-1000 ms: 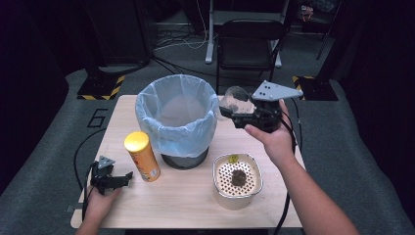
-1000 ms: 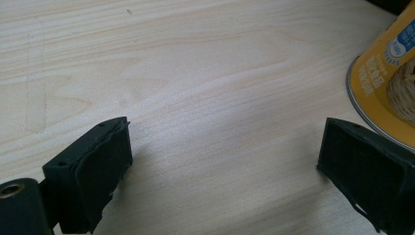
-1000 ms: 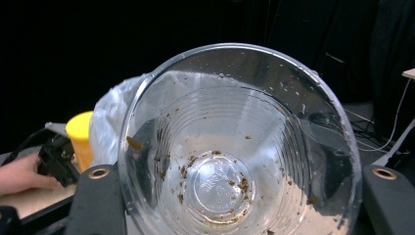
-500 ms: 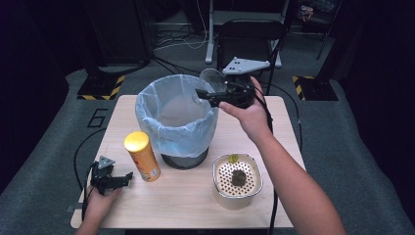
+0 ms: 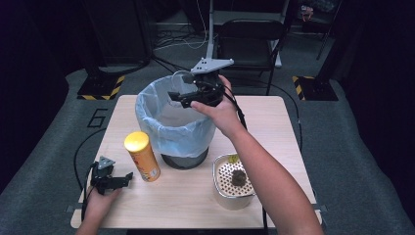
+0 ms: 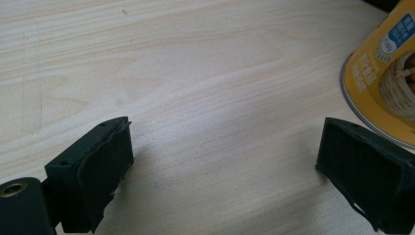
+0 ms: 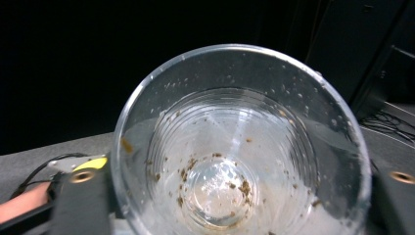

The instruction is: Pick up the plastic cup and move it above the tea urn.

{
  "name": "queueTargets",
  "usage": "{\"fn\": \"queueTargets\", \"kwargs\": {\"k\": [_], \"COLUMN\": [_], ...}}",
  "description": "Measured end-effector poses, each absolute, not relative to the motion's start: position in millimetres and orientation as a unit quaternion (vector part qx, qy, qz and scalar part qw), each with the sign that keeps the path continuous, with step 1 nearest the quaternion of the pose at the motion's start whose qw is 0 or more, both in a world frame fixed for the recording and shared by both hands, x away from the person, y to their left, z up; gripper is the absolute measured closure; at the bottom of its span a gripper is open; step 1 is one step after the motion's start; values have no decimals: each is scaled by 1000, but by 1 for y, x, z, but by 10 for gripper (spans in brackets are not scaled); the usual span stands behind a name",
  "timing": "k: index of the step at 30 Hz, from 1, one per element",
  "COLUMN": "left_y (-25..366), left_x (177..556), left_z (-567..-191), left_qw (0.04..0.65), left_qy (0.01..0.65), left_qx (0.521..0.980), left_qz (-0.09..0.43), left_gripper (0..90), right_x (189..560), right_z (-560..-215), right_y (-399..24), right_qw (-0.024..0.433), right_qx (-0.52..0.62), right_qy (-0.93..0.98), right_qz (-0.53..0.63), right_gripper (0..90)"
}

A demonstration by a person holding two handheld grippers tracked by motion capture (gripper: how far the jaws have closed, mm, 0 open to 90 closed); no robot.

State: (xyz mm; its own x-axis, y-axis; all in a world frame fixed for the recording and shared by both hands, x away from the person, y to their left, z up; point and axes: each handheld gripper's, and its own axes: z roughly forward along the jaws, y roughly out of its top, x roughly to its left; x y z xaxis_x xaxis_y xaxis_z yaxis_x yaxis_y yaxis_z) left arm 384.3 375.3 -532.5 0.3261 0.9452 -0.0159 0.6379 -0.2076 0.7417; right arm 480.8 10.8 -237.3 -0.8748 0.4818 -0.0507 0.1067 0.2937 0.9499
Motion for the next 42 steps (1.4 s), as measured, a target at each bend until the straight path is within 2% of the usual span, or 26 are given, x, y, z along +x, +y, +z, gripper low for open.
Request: {"fn": "queueTargets", "kwargs": {"k": [2,7,16,21,27,34,42], "left_y": [375,375,376,378,381,375,369], "left_x": [384,383,383,381,378,369,359], "left_z": [-532,-531,-532,-527,-516,-497,-481], "left_qw": [335,330,333,349,366,370,404], "left_qy": [533,533,527,539,536,515,498], "left_qx": [742,747,747,737,731,738,739], "left_qz": [230,221,229,210,209,230,207], "left_gripper": [63,62,67,138,141,119,118], "right_x": [483,483,475,465,450,439,411], "right_z": [-241,-252,-250,-250,-256,-273,-297], "right_y": [15,13,-10,-24,-47,-83,-128], "right_qw": [163,164,165,167,172,183,229], "right_qx": [197,214,208,207,214,244,264], "right_qy": [787,784,782,787,790,794,784], "right_qz": [562,559,563,557,548,527,513], "right_gripper": [106,81,137,205,260,272,253]}}
